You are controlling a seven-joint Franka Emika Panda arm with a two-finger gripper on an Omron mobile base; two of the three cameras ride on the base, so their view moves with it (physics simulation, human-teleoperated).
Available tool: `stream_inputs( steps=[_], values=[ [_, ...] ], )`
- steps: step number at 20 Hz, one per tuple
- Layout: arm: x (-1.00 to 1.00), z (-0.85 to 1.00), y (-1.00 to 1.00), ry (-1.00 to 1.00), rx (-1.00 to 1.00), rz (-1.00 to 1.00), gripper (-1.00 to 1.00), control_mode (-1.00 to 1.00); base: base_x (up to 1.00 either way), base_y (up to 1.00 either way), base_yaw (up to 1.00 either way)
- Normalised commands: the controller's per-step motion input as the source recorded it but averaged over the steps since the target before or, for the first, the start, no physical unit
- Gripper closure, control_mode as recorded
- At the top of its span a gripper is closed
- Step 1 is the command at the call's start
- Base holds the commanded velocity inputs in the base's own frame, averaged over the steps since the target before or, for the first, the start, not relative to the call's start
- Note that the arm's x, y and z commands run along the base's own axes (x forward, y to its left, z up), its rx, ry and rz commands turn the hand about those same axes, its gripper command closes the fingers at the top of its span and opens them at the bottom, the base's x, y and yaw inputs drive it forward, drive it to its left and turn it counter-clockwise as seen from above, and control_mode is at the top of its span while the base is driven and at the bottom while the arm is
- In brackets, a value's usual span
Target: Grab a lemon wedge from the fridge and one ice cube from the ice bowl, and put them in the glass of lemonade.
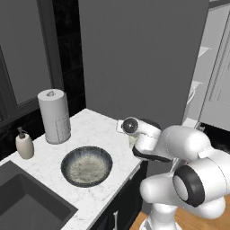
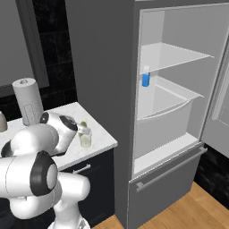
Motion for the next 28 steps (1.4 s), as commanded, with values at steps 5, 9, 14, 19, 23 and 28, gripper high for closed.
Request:
stream_inputs(
  steps=[5,9,14,19,23,28],
  values=[
    [0.33,0.00,0.00,0.00,0.00,0.00,1.00,-1.00,0.00,0.00,0.00],
    [0.09,-0.01,0.00,0.00,0.00,0.00,1.00,-1.00,0.00,0.00,0.00],
    [-0.09,0.03,0.00,0.00,0.00,0.00,1.00,-1.00,0.00,0.00,0.00],
    [0.00,0.25,0.00,0.00,0.00,0.00,1.00,-1.00,0.00,0.00,0.00],
    [0.00,0.16,0.00,0.00,0.00,0.00,1.00,-1.00,0.00,0.00,0.00],
    [0.08,-0.20,0.00,0.00,0.00,0.00,1.00,-1.00,0.00,0.00,0.00]
  ],
)
